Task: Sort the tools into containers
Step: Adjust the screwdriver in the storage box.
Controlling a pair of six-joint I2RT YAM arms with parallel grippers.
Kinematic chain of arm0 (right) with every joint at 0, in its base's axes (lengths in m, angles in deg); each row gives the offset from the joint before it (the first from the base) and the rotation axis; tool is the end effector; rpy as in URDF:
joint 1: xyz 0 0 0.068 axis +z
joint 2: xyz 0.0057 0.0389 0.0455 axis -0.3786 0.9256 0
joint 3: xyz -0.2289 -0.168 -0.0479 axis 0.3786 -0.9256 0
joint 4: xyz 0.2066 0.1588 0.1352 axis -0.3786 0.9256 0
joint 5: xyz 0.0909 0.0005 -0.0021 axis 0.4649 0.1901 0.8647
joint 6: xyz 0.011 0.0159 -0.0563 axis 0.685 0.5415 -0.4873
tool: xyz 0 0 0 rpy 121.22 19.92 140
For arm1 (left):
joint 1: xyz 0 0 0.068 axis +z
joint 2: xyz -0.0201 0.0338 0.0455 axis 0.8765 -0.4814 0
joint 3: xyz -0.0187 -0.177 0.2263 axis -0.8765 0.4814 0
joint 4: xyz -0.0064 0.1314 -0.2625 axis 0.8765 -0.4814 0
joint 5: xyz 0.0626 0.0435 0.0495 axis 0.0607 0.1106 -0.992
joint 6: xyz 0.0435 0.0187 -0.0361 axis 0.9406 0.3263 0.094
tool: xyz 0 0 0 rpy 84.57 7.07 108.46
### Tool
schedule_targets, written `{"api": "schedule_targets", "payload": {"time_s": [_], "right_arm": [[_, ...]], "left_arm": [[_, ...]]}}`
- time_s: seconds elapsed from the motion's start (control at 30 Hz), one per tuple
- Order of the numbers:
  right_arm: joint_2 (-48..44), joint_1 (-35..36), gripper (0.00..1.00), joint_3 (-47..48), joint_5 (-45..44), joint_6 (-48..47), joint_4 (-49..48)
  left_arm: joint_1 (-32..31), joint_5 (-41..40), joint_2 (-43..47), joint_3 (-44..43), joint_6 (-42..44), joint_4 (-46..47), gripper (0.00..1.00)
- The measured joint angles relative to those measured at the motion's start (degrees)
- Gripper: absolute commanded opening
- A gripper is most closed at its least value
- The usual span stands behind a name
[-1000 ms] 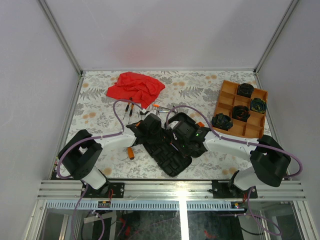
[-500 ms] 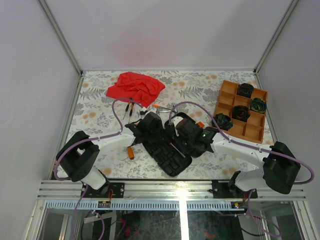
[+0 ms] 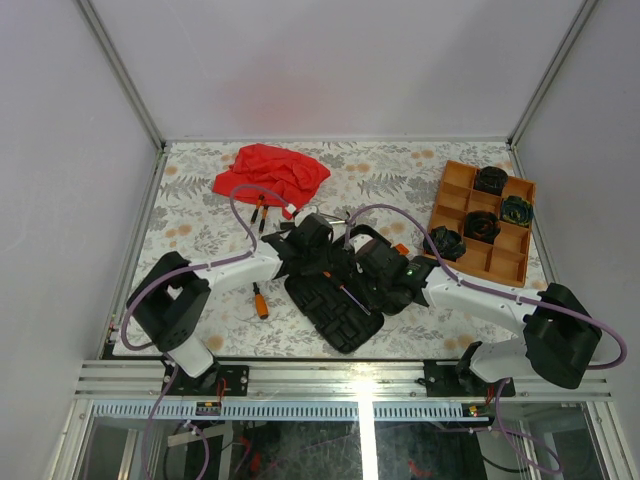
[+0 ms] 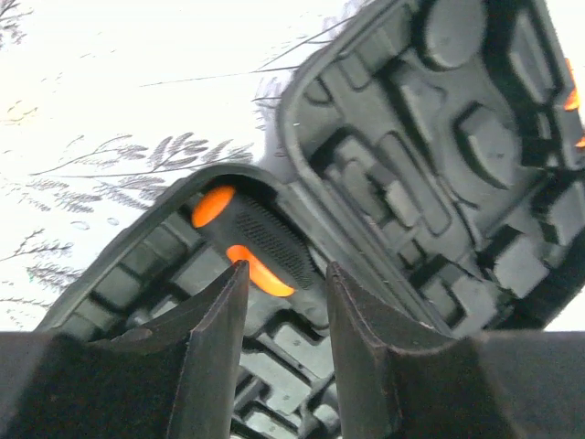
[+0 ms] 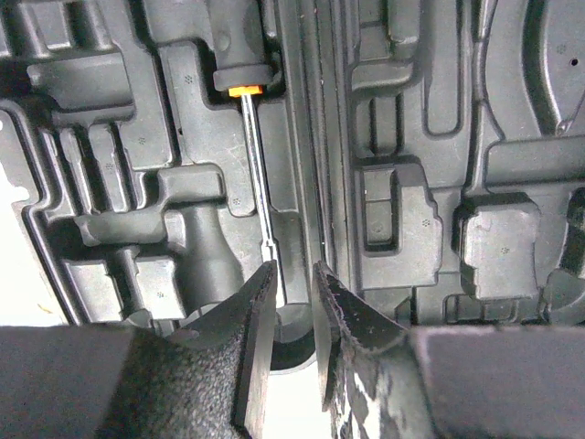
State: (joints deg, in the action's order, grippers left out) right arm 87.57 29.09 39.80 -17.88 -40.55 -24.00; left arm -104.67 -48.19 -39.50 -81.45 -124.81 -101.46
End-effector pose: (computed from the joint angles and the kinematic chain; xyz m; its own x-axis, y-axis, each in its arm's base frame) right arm 0.1890 0.2313 0.1965 -0.7180 -0.3910 -0.5758 -0.5551 0.8208 0.1349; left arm 0.2704 -0.2495 0.1794 -0.8555 -0.1870 -0.4828 0.0165 0.9222 -0.3863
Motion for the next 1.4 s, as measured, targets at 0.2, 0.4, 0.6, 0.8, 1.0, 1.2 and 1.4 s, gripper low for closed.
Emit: {"api": "schedule_targets", "payload": {"time_s": [0.2,0.4,0.6,0.8,1.0,1.2,1.4], "right_arm": [[0.0,0.0,0.29,-0.6,0.0,0.4,-0.4],[0.0,0.0,0.27,-1.2,1.0,0.4,-1.5],[0.0,0.0,0.24,-1.3,2.1,0.1,-2.1],[0.0,0.0,0.22,-1.3,2.7,-0.1,-2.0],[0.1,0.0,0.21,-1.3,3.1,-0.1,-2.0],[0.1,0.0,0.21,-1.3,4.2,-0.5,-2.1],[0.5,-0.1,0.23,-1.1,8.3,-1.6,-2.1]], "left_arm": [[0.0,-3.3,-1.4,-0.9,-0.9,-4.4,0.43],[0.0,-4.3,-3.2,-2.8,-1.0,-5.0,0.43],[0.0,-4.7,-4.9,-3.2,-1.2,-4.9,0.42],[0.1,-4.9,-5.7,-3.8,-1.3,-4.9,0.37],[0.1,-5.0,-5.7,-3.8,-1.4,-4.9,0.36],[0.1,-5.1,-5.7,-3.8,-1.6,-4.9,0.36],[0.1,-5.1,-5.7,-3.8,-1.8,-4.8,0.36]]}}
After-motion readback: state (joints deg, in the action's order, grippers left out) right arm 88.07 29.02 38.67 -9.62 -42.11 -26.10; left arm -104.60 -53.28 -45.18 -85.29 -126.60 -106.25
